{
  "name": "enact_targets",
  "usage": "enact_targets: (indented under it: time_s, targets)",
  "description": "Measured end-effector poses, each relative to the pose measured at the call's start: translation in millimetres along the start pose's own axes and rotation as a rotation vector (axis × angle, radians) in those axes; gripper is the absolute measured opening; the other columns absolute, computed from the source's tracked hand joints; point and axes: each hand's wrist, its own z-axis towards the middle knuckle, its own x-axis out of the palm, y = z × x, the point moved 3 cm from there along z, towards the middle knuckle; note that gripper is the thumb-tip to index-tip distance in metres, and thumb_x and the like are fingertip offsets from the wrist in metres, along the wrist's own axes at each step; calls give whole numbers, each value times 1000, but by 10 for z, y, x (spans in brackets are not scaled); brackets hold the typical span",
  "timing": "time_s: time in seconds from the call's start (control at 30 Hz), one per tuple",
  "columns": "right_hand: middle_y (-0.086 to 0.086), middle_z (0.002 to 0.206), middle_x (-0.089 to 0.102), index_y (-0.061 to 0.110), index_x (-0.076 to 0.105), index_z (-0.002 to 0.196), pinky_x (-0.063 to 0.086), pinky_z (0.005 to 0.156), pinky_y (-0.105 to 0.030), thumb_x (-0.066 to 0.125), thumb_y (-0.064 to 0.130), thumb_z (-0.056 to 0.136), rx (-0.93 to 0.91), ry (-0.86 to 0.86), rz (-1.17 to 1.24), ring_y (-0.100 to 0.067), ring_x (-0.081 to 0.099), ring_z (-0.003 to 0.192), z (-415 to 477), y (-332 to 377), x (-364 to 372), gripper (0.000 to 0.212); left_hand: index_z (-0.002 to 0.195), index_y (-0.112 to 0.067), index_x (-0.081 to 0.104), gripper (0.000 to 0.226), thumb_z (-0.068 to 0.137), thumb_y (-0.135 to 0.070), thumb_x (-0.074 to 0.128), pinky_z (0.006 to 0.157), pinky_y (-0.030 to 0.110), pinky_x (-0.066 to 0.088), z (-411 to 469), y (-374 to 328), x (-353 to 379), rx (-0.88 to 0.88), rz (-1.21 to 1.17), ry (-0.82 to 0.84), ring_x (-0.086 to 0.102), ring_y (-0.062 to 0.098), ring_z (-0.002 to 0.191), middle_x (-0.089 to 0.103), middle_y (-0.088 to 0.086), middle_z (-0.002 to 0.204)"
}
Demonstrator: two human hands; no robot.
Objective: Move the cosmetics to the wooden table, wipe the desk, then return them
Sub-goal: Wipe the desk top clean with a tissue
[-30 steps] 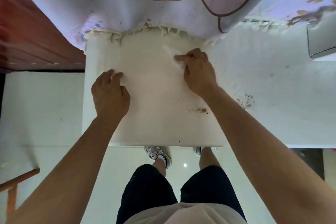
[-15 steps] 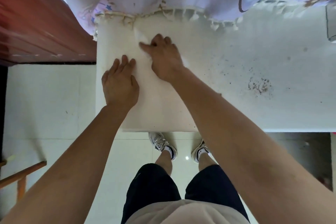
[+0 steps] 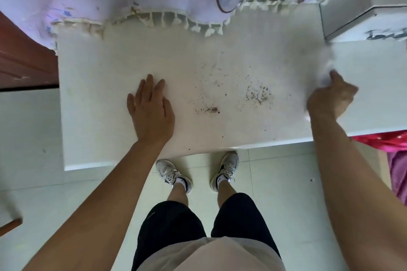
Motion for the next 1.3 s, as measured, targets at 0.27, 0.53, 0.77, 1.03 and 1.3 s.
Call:
enact_targets:
  time_s: [0.27, 0.53, 0.77, 1.03, 1.3]
  targets:
    - [-14, 129, 44, 19, 47, 141, 38, 73, -31, 48, -8, 78, -552, 236, -178, -33, 42, 107, -1196, 351, 660, 69, 143, -9, 45, 57, 99, -35, 20, 119, 52, 2, -93, -2, 210, 16, 4, -93, 20, 25, 148, 32, 9, 156]
    - [-17, 118, 49, 9, 61, 132, 43, 93, -31, 42, -8, 85, -617, 411, 335, -32, 51, 110, -1307, 921, 569, 53, 149, -6, 33, 64, 97, -40, 19, 120, 49, 0, -67, -39, 215, 6, 49, -117, 15, 22, 149, 29, 8, 158]
    - [-6, 126, 48, 12, 53, 136, 33, 82, -19, 38, 0, 93, -80, -83, 158, -25, 49, 118, 347, 323, 128, 48, 148, -6, 33, 65, 95, -42, 21, 120, 50, 1, -80, -35, 261, 0, 85, -103, 15, 23, 149, 28, 8, 158]
    - [-9, 139, 39, 20, 40, 144, 46, 71, -33, 44, -7, 79, -568, 255, -304, -32, 39, 120, -667, 958, 898, 70, 148, -5, 33, 67, 94, -43, 22, 120, 51, 2, -80, -60, 258, 2, 107, -94, 16, 24, 149, 28, 9, 158]
    - [-7, 132, 47, 14, 59, 132, 45, 92, -30, 45, -6, 90, -918, 729, 61, -25, 45, 117, -1422, 1279, 1102, 48, 148, -6, 35, 68, 93, -45, 24, 120, 48, 3, -79, -75, 238, -5, 94, -103, 17, 21, 149, 31, 6, 157]
